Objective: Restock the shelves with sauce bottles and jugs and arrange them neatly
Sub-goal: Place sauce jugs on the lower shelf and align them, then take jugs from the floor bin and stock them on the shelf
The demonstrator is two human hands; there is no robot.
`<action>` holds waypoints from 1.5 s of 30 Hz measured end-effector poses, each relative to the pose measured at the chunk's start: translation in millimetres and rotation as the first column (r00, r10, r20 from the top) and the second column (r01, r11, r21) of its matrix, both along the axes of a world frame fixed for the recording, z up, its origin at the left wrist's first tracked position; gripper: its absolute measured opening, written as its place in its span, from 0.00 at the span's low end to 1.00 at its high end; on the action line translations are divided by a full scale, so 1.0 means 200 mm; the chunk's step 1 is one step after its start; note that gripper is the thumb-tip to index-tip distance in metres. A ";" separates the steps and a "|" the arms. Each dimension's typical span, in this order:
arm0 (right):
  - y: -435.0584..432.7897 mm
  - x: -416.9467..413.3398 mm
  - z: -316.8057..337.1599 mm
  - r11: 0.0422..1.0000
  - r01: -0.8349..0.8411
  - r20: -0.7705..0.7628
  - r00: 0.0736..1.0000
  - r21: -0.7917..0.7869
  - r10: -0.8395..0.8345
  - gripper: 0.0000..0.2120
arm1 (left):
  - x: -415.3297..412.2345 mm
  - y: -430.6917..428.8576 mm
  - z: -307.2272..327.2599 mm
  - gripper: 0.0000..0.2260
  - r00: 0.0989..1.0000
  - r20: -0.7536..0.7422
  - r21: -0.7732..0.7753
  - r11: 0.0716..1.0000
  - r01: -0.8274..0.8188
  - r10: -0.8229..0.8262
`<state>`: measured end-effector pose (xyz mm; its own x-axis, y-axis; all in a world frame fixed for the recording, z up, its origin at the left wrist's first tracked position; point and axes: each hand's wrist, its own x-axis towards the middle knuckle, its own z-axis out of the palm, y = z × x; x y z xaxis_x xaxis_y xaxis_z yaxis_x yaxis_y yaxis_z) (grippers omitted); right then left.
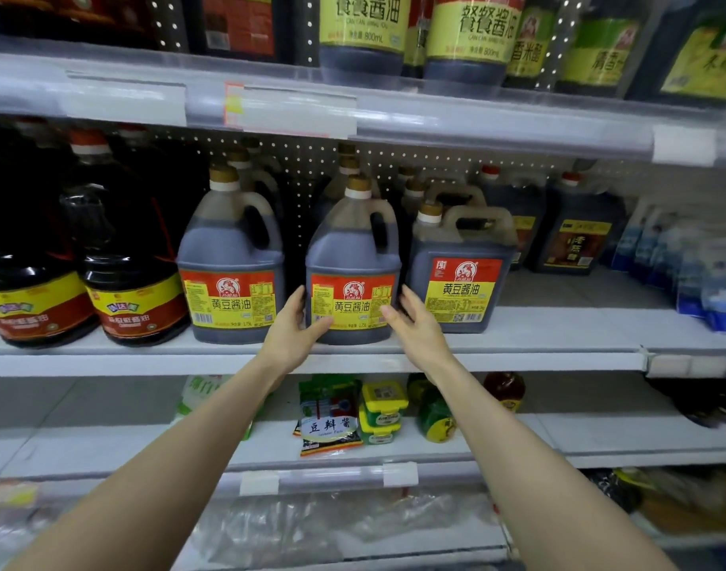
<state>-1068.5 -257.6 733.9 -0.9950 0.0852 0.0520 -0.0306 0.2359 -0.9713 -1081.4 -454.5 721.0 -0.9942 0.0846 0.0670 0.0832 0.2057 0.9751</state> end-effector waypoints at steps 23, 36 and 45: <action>0.12 0.67 1.00 0.986 0.152 -0.357 0.927 0.074 -0.117 0.24 | 0.64 0.05 1.01 0.22 0.911 -0.406 0.028 0.995 0.098 -0.078; 0.69 0.98 1.12 0.990 0.034 -0.438 0.898 0.140 0.031 0.21 | 1.01 0.68 1.10 0.20 0.898 -0.439 0.104 0.994 0.036 0.013; 1.09 0.94 0.73 0.989 -0.092 -0.254 0.960 0.115 0.119 0.17 | 1.12 1.10 0.75 0.19 0.946 -0.315 0.019 0.997 -0.076 0.078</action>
<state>-879.7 -39.5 880.4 -0.9490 -0.0385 0.3129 -0.3088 0.3145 -0.8977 -857.4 -234.8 870.9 -0.9255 0.0072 0.3787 0.3711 0.2168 0.9029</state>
